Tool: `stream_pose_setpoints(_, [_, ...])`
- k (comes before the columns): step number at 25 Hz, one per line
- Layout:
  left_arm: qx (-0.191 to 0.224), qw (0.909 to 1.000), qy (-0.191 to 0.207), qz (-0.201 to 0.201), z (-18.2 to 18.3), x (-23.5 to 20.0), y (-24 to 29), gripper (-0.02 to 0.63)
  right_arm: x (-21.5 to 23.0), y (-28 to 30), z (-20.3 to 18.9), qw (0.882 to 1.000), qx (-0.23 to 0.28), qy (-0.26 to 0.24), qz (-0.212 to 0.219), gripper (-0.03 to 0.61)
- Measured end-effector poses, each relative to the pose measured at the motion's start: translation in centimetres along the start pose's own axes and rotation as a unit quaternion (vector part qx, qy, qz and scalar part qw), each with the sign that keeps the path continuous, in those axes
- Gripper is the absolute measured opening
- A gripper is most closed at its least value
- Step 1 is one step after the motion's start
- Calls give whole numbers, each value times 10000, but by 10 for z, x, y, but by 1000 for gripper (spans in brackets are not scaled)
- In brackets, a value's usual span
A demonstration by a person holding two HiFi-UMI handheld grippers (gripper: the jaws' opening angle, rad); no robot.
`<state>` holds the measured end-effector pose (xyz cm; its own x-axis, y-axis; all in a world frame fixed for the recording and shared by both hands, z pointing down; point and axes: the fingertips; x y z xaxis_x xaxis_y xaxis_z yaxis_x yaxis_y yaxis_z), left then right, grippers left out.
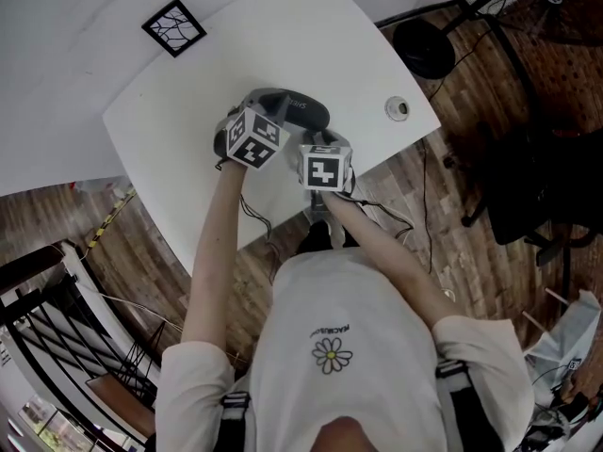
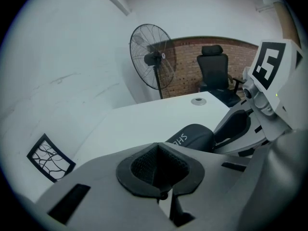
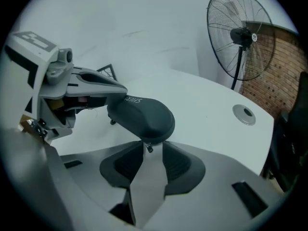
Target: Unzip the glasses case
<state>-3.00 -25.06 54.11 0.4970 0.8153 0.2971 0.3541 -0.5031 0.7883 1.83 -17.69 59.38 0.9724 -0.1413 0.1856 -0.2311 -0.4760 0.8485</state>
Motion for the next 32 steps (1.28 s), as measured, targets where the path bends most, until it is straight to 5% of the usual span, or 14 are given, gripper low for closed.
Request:
stream_pose_setpoints(6, [12,10000,-95,11,1,-1,0,11,-4,-4,-4,9999,29,-28,-122,11])
stream_pose_setpoints(12, [97,9998,-83,148,0,1,-1,11,-3,-10,-8,9992,42,-349,182,8])
stream_pose_setpoints(19, [385,9988,-252,165,-2,2,-1,11,31,-8,0,9988,-23,-489,-24,8])
stream_pose_setpoints(23, [404,9985,-301,192,0,3,0,11,46,-4,15,9935,-63,-1139,61,8])
stream_pose_setpoints(26, [420,9982,-358,217,1,3,0,11,46,-1,21,9743,-155,-2228,289,8])
stream_pose_setpoints(32, [174,9990,-326,263,-3,8,-8,11,11,-18,-18,9027,-429,-4161,1010,7])
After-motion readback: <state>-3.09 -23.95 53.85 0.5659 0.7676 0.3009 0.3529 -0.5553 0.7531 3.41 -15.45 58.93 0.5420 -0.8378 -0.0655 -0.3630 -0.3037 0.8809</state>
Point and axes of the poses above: the fingertips, and each gripper's own axes: y forward along the fingers, x to its right, z out of its top, and after that the axes turned 10 degrees about -x, right-handed
